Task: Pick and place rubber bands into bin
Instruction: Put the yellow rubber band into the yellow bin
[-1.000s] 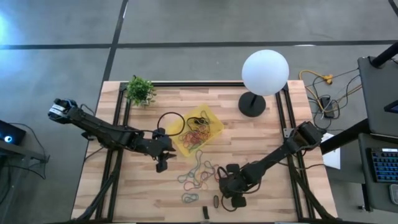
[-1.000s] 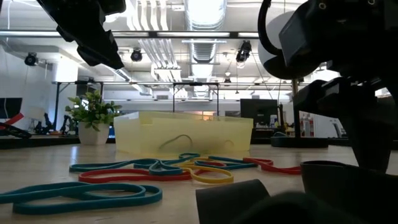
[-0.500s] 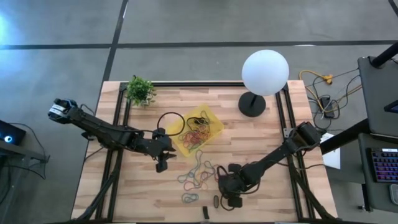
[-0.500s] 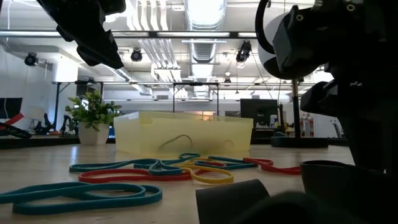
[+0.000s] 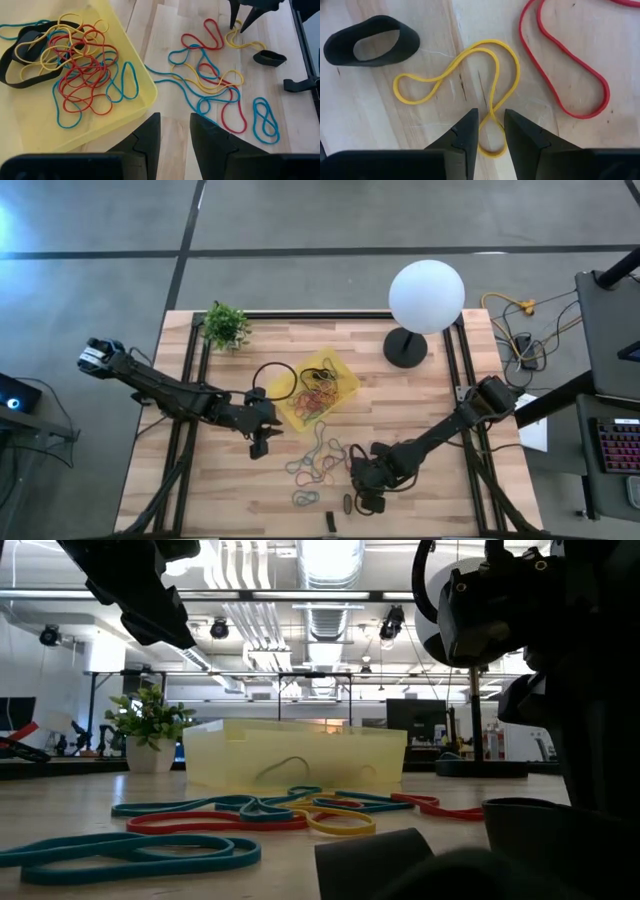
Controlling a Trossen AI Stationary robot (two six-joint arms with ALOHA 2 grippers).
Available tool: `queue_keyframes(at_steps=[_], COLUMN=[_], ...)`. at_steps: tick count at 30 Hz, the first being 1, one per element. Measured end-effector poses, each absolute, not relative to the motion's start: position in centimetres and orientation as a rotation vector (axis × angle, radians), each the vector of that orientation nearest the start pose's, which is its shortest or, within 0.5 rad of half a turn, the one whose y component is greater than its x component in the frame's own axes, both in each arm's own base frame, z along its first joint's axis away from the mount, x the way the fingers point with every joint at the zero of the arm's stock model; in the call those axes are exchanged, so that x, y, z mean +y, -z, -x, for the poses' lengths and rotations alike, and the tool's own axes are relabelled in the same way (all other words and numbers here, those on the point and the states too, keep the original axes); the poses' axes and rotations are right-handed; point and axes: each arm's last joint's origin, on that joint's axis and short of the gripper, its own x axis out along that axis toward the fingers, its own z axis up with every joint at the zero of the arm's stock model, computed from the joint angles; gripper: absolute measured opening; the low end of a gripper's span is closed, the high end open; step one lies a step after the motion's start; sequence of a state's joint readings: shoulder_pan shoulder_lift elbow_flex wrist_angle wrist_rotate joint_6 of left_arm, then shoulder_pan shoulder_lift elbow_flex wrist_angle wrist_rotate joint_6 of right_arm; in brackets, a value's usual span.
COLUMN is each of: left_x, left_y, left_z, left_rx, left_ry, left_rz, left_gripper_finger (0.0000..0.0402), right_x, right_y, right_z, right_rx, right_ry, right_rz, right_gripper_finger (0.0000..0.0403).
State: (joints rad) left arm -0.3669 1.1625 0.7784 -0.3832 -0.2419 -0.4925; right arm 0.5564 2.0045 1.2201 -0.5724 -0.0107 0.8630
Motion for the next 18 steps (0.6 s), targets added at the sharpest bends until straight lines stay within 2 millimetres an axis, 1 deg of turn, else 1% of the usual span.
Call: queue_keyframes(at_steps=[18], left_x=[-8.21], left_y=[-24.63], left_z=[-22.20], left_rx=[0.702], left_ry=[-0.046], left_rz=[0.273], left_gripper_finger=[0.0089], right_x=[19.24], right_y=[-11.51], right_z=[-30.98], right_rx=[1.370], right_ry=[0.147], right_rz=[-0.297], right_gripper_finger=[0.0083])
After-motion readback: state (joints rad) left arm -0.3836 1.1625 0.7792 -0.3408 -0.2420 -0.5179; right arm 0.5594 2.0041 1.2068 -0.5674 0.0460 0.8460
